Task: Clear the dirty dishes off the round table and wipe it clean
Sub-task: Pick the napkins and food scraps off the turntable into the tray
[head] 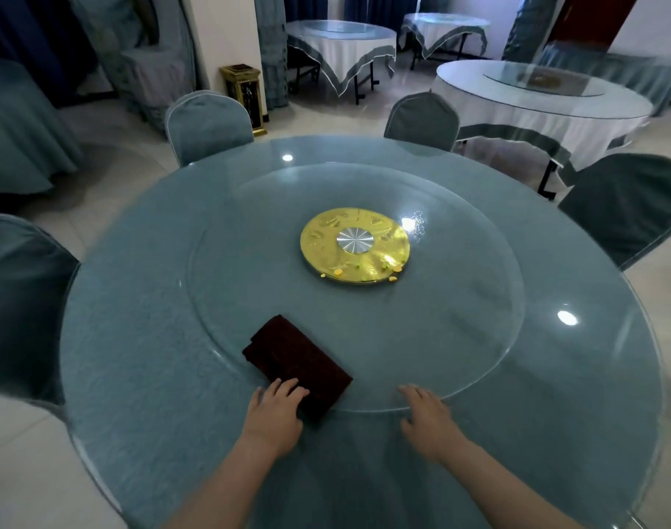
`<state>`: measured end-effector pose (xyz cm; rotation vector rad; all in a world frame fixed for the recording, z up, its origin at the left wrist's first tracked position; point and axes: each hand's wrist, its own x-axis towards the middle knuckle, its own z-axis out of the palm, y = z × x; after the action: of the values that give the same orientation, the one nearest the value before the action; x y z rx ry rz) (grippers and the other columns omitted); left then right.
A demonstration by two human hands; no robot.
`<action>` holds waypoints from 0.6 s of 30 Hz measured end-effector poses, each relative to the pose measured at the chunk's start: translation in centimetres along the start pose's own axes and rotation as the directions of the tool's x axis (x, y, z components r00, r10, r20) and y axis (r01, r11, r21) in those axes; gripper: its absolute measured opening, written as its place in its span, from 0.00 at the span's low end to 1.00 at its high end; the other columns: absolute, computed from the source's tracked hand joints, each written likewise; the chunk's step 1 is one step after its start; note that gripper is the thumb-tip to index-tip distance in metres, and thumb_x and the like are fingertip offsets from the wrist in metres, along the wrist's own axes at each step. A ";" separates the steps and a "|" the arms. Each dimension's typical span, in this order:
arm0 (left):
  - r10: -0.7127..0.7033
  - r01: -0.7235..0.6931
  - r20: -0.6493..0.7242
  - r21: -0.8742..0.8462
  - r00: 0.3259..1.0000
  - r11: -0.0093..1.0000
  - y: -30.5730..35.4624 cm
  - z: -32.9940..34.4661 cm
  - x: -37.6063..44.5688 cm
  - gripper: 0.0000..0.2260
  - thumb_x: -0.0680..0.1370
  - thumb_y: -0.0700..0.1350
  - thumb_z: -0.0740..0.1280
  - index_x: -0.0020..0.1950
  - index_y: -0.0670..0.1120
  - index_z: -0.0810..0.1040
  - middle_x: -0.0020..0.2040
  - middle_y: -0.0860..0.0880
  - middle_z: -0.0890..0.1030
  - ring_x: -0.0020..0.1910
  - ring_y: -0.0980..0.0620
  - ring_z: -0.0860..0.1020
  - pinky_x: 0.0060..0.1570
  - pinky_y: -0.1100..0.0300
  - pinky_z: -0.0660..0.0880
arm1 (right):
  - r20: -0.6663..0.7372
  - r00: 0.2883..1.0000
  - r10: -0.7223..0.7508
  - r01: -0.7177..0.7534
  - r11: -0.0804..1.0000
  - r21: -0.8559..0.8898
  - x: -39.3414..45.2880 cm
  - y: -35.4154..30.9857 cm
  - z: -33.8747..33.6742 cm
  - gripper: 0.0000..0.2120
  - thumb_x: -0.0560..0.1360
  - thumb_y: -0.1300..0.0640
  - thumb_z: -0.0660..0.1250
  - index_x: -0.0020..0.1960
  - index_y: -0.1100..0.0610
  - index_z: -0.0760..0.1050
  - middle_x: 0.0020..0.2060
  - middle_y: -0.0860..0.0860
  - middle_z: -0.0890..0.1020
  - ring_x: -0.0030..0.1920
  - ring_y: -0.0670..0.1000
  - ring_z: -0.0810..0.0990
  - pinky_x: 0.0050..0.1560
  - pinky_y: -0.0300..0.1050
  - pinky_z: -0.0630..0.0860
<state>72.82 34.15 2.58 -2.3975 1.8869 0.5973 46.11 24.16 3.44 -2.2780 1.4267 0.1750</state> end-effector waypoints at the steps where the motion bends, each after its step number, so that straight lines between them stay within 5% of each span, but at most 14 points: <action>1: -0.014 0.014 -0.013 -0.017 1.000 1.000 -0.3 -0.2 0.2 0.24 0.78 0.47 0.60 0.74 0.58 0.63 0.77 0.55 0.59 0.78 0.50 0.53 0.76 0.47 0.49 | -0.005 1.000 -0.001 0.001 1.000 0.015 0.4 0.0 0.0 0.29 0.78 0.56 0.61 0.77 0.56 0.58 0.75 0.52 0.64 0.74 0.53 0.61 0.74 0.43 0.55; 10: -0.166 0.162 -0.164 -0.041 0.972 0.986 -1.5 -3.3 4.4 0.12 0.78 0.51 0.58 0.59 0.54 0.76 0.57 0.54 0.76 0.61 0.53 0.71 0.66 0.56 0.62 | -0.057 0.998 -0.018 0.023 0.996 0.089 5.6 1.3 -1.9 0.24 0.77 0.59 0.62 0.72 0.58 0.65 0.69 0.54 0.70 0.71 0.54 0.66 0.72 0.44 0.59; 18: -0.190 0.153 -0.271 -0.149 0.944 0.977 -2.4 -4.5 12.1 0.11 0.77 0.48 0.64 0.59 0.50 0.76 0.58 0.50 0.76 0.59 0.48 0.73 0.59 0.53 0.69 | -0.174 0.985 0.013 0.017 0.985 0.173 13.2 3.2 -5.4 0.17 0.76 0.63 0.63 0.65 0.60 0.73 0.61 0.55 0.76 0.65 0.57 0.71 0.68 0.46 0.63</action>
<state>78.60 22.35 2.39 -2.8271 1.7501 0.3889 48.66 9.81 2.90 -2.1946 1.4629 -0.1485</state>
